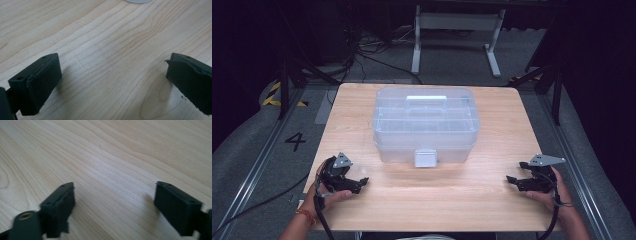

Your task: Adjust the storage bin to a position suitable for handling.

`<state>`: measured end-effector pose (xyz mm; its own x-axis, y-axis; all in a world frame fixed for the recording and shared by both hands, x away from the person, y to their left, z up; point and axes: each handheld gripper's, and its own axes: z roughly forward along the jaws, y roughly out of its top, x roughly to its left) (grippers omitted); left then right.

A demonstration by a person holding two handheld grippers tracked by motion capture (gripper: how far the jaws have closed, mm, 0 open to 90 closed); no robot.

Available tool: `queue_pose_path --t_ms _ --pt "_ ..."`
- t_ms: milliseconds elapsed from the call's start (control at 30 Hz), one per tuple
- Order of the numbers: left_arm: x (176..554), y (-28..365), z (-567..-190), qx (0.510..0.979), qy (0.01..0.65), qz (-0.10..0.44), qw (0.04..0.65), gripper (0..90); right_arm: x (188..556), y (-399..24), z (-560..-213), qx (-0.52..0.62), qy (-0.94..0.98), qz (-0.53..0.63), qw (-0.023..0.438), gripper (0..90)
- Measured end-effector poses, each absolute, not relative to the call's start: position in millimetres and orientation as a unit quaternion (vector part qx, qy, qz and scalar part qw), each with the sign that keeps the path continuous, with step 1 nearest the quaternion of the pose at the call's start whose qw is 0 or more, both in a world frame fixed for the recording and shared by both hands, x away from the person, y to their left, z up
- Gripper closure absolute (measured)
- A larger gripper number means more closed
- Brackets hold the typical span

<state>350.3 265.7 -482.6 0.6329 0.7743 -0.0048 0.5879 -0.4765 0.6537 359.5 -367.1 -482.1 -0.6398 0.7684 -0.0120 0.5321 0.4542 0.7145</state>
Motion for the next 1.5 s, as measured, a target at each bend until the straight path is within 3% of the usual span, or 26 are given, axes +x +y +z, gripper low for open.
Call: queue_pose_path --t_ms 533,1000,1500 --pt "350 266 -483 0.846 0.402 0.148 0.316 0.4 372 -363 -442 0.37 0.82 0.397 0.181 29.3" --pt "350 266 -483 0.846 0.402 0.147 0.316 0.5 381 -346 -403 0.345 0.817 0.404 0.223 30.5" --pt "350 266 -483 0.846 0.402 0.149 0.316 0.5 392 -326 -370 0.324 0.814 0.42 0.237 31.2"
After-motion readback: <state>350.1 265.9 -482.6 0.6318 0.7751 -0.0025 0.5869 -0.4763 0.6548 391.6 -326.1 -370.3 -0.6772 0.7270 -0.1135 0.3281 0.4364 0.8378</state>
